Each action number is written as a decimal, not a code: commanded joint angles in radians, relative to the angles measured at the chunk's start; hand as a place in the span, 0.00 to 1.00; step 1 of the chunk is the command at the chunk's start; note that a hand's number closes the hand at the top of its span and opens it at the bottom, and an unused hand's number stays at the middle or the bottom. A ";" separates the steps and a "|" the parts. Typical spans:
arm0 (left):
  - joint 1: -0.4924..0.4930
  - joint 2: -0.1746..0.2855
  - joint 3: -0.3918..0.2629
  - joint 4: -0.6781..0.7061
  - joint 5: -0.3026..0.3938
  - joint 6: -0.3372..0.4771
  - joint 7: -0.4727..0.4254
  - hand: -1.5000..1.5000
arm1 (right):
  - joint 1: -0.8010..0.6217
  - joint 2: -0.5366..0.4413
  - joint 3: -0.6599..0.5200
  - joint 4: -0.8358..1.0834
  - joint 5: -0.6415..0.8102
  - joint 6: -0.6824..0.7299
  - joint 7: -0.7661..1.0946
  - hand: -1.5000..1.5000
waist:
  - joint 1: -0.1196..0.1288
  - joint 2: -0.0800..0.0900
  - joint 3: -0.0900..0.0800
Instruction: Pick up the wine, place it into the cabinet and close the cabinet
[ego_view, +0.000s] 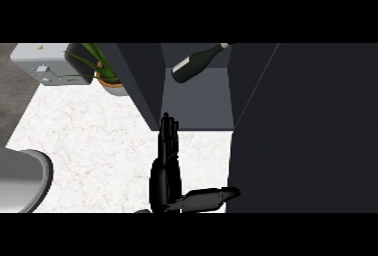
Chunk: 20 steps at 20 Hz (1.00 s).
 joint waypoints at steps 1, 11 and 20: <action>0.147 0.051 -0.065 -0.151 -0.067 0.070 -0.012 0.00 | 0.067 0.029 0.047 -0.071 0.008 0.011 -0.020 0.00 | 0.002 0.001 0.000; 0.248 0.176 -0.108 -0.370 -0.126 0.007 0.057 0.00 | 0.104 -0.027 -0.027 -0.079 -0.184 0.115 0.011 1.00 | -0.005 0.002 0.001; 0.403 0.438 -0.086 -0.607 -0.120 -0.111 0.058 0.00 | 0.076 -0.022 0.053 -0.076 -0.114 0.163 0.014 1.00 | 0.001 0.002 0.000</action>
